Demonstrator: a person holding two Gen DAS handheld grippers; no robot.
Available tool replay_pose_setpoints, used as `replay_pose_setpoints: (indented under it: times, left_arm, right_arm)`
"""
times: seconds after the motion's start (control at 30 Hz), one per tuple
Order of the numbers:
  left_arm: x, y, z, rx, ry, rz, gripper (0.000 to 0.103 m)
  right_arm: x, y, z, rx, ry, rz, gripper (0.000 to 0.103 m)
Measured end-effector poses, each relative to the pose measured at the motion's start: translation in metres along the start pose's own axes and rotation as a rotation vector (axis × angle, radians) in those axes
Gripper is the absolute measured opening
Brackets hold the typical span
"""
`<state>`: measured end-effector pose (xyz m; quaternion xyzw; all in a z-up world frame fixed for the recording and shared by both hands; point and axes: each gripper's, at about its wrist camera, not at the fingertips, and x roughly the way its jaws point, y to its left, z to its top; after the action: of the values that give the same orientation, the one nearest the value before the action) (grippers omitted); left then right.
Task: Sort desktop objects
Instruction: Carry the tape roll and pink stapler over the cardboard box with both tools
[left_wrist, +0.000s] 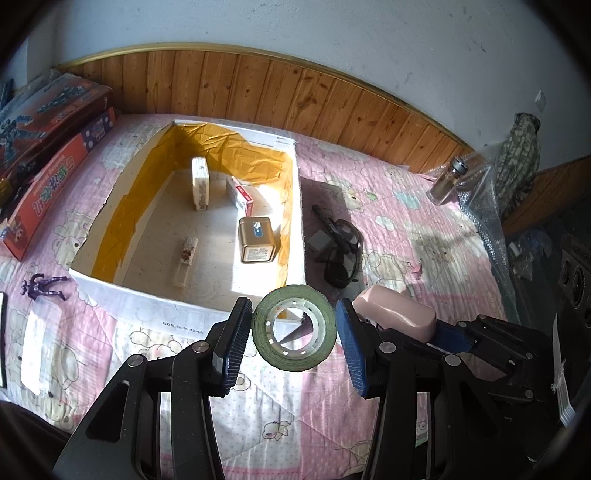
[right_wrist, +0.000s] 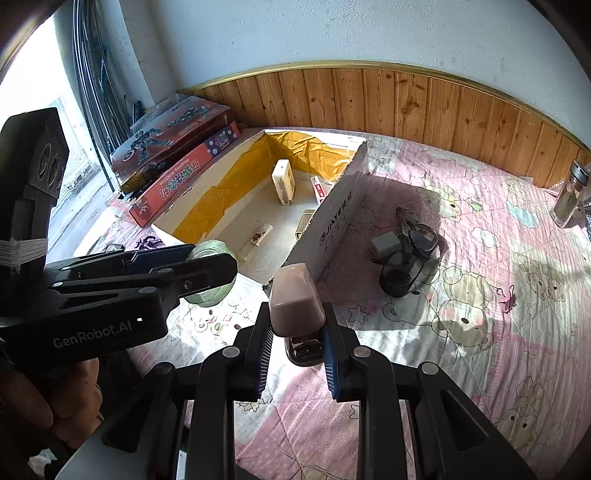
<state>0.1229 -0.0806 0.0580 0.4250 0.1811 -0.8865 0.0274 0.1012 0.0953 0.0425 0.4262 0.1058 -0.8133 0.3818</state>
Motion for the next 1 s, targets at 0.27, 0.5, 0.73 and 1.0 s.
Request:
replay_pose_setpoints:
  times: [0.27, 0.5, 0.73, 1.0]
  left_arm:
    - [-0.003, 0.016, 0.019, -0.007, -0.019, 0.023, 0.049]
    - [-0.001, 0.032, 0.035, -0.021, -0.022, 0.032, 0.049]
    - [0.005, 0.047, 0.05, -0.027, -0.019, 0.048, 0.049]
    - [0.016, 0.072, 0.067, -0.059, -0.008, 0.06, 0.049]
  right_arm:
    - [0.005, 0.014, 0.024, -0.039, -0.007, 0.036, 0.026]
    - [0.014, 0.025, 0.044, -0.073, -0.008, 0.052, 0.026]
    - [0.028, 0.029, 0.058, -0.088, 0.004, 0.06, 0.026]
    - [0.049, 0.027, 0.073, -0.095, 0.028, 0.068, 0.026]
